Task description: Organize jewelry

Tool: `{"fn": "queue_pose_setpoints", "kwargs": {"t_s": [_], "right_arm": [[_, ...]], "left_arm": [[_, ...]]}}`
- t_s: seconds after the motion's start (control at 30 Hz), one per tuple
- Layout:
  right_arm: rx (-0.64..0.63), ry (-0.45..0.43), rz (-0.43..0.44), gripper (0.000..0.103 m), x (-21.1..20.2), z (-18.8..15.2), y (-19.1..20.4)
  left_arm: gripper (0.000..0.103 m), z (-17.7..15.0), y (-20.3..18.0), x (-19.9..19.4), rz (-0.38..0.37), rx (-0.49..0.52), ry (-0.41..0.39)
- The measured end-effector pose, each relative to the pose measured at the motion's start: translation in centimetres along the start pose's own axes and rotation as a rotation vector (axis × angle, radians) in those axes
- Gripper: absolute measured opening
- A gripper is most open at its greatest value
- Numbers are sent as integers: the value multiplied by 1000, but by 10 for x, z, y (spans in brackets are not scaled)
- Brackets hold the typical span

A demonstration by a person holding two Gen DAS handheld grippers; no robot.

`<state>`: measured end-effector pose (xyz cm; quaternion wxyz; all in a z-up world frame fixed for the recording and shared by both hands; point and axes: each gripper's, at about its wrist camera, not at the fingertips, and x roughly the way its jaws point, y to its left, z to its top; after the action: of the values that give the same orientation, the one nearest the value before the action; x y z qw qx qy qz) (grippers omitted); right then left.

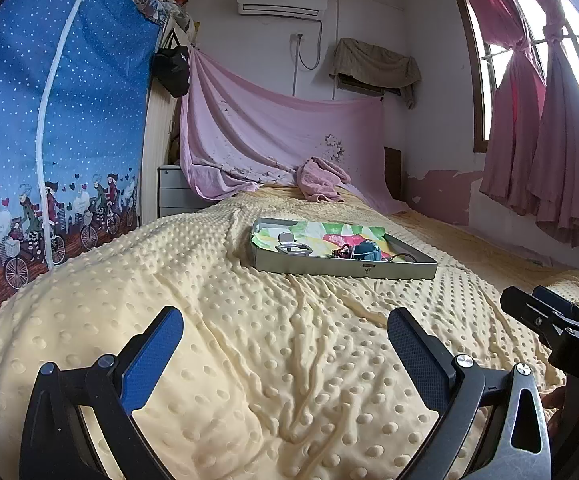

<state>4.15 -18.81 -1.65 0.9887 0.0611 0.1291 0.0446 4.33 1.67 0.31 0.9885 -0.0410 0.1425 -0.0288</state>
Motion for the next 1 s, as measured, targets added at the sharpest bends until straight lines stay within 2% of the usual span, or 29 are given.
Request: {"fn": "queue_pose_setpoints", "kwargs": {"t_s": [0.47,0.63,1.0], "right_arm": [[0,1,1,102,-1,-1,3],[1,0,0,102,-1,-1,3],[2,1,1,102,-1,-1,2]], "left_arm": [[103,-1,0,-1,1,3,-3],[103,1,0,-3,26,11,-14],[103,3,10,-4,29,-19,-15]]}}
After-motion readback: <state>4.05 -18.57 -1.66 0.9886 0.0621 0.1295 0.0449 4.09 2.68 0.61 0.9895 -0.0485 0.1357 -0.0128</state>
